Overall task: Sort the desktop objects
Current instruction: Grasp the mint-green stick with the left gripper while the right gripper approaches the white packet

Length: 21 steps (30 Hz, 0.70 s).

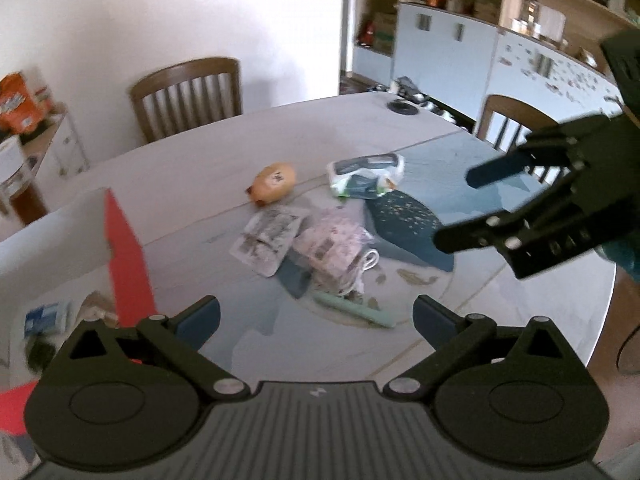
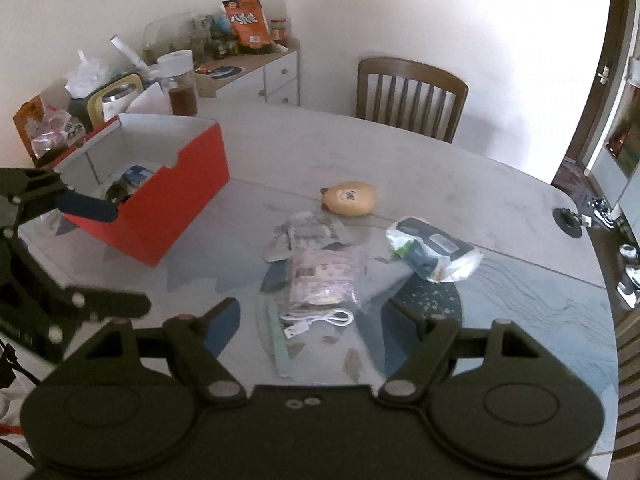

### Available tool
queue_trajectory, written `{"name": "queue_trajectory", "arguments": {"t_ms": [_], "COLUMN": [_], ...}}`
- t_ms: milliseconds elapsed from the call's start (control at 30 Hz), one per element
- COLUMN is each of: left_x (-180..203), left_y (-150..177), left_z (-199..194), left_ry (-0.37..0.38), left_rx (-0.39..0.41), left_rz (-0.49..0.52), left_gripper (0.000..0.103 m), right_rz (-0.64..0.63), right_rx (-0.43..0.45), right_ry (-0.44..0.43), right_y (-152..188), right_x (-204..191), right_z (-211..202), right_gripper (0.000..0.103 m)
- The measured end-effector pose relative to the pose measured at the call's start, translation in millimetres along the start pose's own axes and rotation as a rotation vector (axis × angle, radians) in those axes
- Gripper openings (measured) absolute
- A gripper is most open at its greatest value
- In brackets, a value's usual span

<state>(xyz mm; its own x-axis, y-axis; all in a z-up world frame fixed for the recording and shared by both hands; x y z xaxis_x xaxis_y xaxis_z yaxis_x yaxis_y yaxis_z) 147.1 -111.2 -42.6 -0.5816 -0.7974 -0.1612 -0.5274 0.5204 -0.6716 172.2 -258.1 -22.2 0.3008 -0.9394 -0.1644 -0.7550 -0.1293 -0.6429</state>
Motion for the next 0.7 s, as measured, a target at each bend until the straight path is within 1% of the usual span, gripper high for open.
{"name": "queue_trajectory", "arguments": {"t_ms": [167,300,467,567,700], "left_x": [9,12,15,17,19], "left_y": [0,5,12,16,20], "left_z": [18,38,59,71,88], "left_ry": [0.000,0.041,0.073,0.102,0.118], "left_rx": [0.005,-0.001,0.017,0.016,0.017], "left_rz": [0.060,0.079,0.108,0.121,0.143], "left_gripper": [0.103,0.103,0.103,0.103,0.103], "right_rz": [0.010,0.020,0.032,0.030,0.021], "right_rx": [-0.006,-0.010,-0.018,-0.023,-0.038], "right_ry": [0.006,0.007,0.020,0.020,0.018], "right_y": [-3,-7,-11,-12,-11], "right_x": [6,11,14,14,11], "right_z": [8,16,30,39,51], "right_gripper": [0.080,0.080,0.080,0.081,0.081]}}
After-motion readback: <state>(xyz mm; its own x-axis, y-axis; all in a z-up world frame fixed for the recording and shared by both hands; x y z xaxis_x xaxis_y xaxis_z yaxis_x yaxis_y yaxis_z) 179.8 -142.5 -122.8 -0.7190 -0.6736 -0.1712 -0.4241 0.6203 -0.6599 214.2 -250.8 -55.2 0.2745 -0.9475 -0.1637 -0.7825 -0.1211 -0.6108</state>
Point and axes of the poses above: each gripper's, at about its wrist camera, not at the fingertips, and z roughly the way its jaws point, x to its right, y to its underside, the point moved 4 cm from there along z, roughly the way its jaws point, and after that the axes turned 13 degrees about z, right-handed, at the moved point
